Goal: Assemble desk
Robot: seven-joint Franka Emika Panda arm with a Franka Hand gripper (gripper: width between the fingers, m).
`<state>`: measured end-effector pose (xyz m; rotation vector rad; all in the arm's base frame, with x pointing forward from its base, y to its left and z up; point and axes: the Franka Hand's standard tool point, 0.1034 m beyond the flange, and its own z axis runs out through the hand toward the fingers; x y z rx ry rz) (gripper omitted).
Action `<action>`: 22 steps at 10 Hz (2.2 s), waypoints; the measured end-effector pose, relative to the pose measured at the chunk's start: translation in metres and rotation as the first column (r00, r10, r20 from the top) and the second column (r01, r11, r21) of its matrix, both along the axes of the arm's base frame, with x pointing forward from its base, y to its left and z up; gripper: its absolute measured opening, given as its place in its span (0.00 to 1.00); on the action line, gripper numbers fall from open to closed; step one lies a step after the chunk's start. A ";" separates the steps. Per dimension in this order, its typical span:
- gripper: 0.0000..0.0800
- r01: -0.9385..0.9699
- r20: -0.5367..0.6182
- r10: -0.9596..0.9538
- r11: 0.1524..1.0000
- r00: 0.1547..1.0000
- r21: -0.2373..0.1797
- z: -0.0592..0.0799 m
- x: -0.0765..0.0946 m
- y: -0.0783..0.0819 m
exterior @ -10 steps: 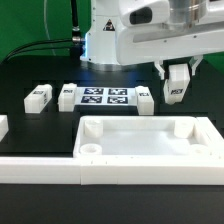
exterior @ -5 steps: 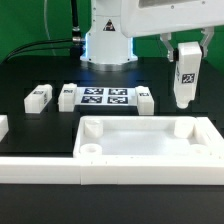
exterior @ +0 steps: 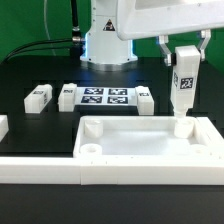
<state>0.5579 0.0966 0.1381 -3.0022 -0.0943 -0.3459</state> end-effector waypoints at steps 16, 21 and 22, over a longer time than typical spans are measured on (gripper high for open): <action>0.36 -0.097 0.195 0.100 0.995 0.976 -0.026 -0.004 0.073 0.011; 0.36 -0.096 0.196 0.098 0.995 0.976 -0.024 -0.009 0.078 0.011; 0.36 -0.095 0.196 0.097 0.995 0.976 -0.024 -0.009 0.079 0.010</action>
Offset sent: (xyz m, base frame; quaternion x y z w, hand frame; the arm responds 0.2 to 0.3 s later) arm 0.0754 0.0157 0.0109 0.0114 0.0072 -0.1085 0.9940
